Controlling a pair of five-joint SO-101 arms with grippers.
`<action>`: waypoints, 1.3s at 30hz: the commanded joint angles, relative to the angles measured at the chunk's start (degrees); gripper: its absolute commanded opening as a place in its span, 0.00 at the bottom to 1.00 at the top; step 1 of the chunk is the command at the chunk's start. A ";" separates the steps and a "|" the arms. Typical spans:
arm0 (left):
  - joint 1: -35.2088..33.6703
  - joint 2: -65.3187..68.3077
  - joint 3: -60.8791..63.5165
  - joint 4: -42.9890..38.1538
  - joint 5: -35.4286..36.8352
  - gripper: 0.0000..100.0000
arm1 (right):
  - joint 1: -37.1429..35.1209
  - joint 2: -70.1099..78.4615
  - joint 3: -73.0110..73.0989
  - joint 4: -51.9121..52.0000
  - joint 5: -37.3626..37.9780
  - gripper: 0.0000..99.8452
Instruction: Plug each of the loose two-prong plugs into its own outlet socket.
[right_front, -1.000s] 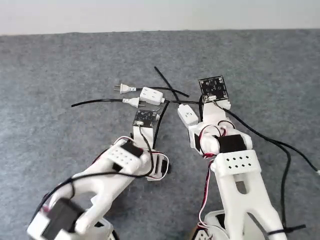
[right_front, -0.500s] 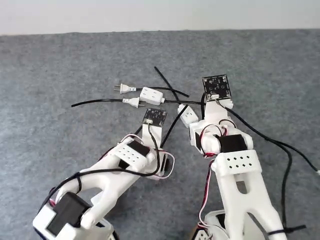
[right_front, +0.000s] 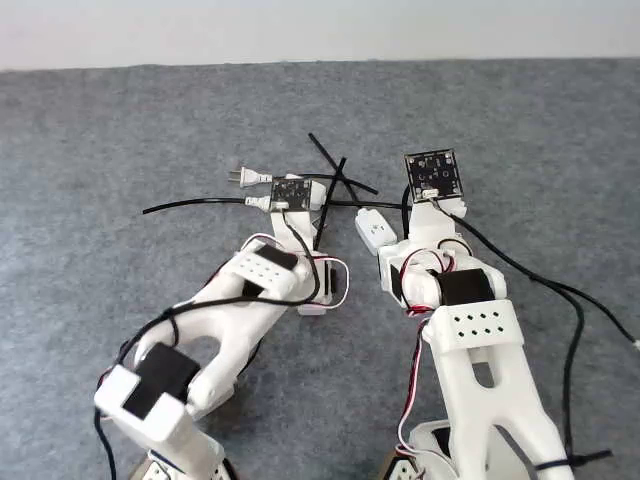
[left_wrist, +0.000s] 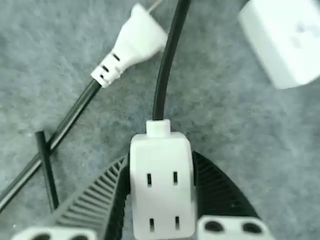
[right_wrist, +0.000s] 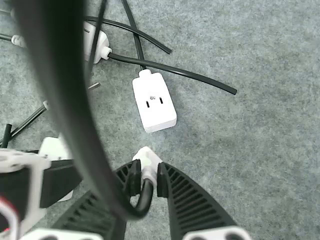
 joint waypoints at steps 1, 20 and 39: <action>-0.26 2.11 -6.90 4.57 -0.26 0.10 | 0.40 -1.80 -2.46 -0.75 -0.18 0.01; -3.16 0.79 -6.90 11.60 -4.48 0.40 | -2.77 -1.80 -8.70 11.91 3.43 0.01; -21.36 -16.79 10.15 -2.46 -16.88 0.40 | -3.12 27.30 -27.08 22.99 9.93 0.01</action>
